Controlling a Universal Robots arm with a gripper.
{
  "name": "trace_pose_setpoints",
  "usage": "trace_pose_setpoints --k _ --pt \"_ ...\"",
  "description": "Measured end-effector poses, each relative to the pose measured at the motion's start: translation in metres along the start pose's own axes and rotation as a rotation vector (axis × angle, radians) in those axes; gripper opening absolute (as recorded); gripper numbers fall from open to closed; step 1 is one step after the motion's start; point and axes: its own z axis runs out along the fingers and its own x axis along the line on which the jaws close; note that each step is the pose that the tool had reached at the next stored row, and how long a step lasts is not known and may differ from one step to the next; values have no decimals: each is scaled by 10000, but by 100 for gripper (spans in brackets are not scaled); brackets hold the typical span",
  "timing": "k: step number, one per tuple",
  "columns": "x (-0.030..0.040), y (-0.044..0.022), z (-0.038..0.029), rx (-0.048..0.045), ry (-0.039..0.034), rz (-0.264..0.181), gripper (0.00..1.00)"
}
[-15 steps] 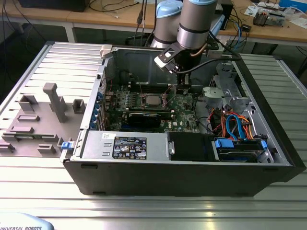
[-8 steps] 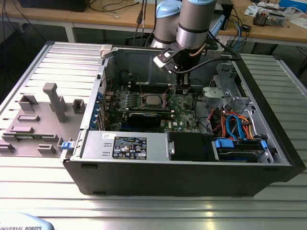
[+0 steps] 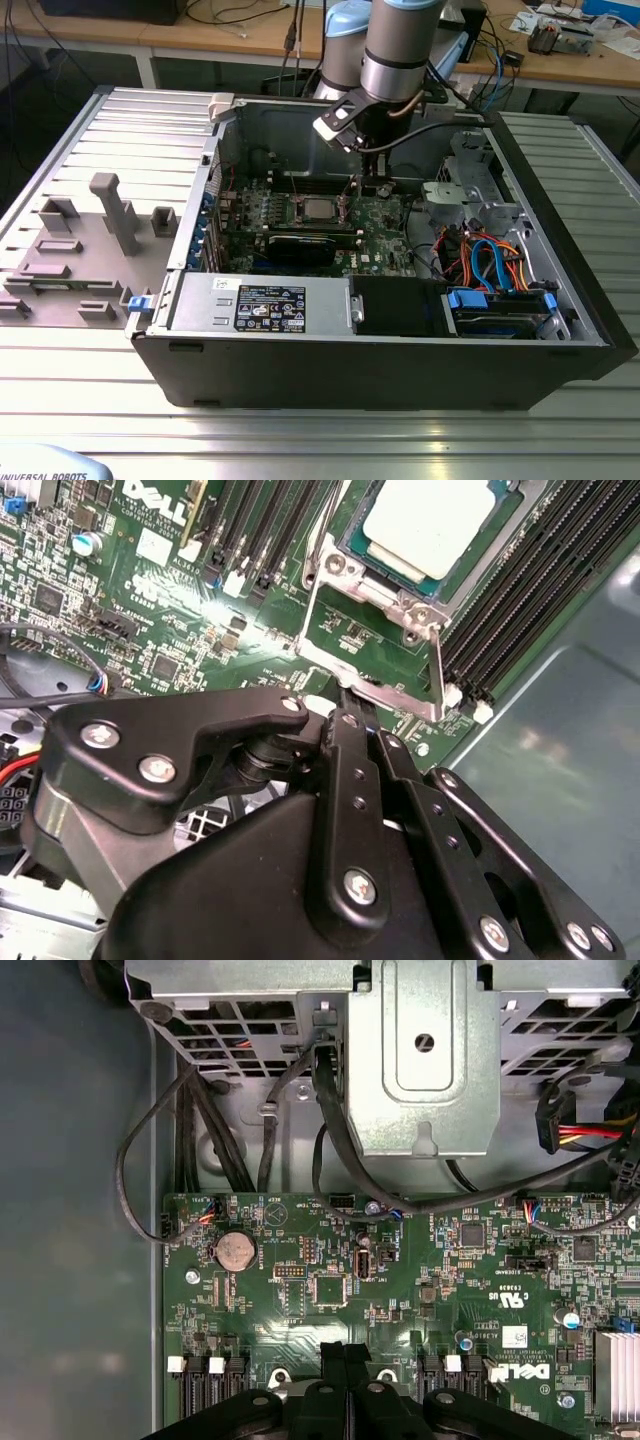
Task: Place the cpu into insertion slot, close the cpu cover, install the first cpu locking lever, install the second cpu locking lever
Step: 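Close the cpu cover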
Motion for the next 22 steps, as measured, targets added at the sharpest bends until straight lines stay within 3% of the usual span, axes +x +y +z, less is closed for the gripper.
trace_pose_setpoints --k 22 --pt "0 -114 -1 -1 0 1 11"
